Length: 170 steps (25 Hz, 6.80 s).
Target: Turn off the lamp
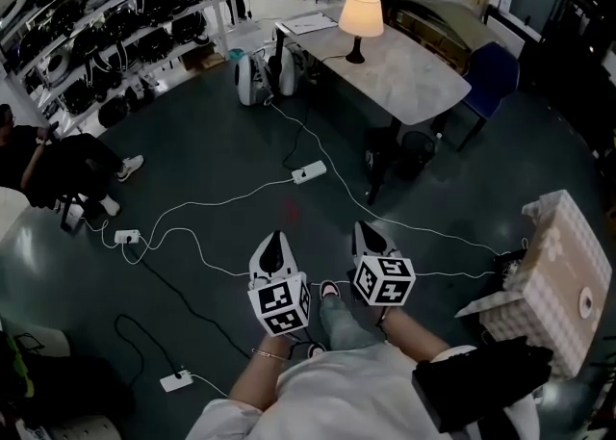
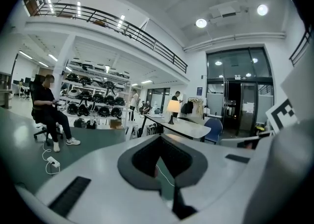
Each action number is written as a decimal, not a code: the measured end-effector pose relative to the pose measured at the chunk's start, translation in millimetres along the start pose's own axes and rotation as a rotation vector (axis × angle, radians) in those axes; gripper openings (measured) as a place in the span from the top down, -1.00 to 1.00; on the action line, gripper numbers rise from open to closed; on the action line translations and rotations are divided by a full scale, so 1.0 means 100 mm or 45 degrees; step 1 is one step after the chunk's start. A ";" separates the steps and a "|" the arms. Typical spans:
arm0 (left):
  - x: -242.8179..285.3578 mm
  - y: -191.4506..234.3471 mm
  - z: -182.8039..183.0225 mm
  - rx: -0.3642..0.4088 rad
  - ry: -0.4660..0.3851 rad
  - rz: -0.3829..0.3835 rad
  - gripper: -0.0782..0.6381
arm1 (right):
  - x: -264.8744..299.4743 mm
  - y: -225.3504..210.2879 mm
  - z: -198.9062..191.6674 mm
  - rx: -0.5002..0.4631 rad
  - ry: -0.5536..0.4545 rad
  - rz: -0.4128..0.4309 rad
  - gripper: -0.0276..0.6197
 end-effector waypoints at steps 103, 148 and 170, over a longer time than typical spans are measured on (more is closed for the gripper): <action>7.78 1.43 0.73 0.064 0.345 -0.082 0.80 | 7.17 -1.96 1.64 0.108 0.234 -0.209 0.92; 9.25 1.10 -1.73 0.047 0.595 -0.060 0.80 | 9.16 -3.61 -0.45 0.219 0.398 -0.147 0.60; 9.62 1.07 -1.92 -0.005 0.616 0.005 0.80 | 9.80 -3.82 -0.59 0.186 0.503 -0.081 0.49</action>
Point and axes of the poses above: the fingertips, and each gripper's own axes: x forward along the fingers, y to its left, z out of its top, the point moved 7 cm from there along -x, backward along the fingers, and after that the axes turned 5 degrees about z, right-handed, at the moved point
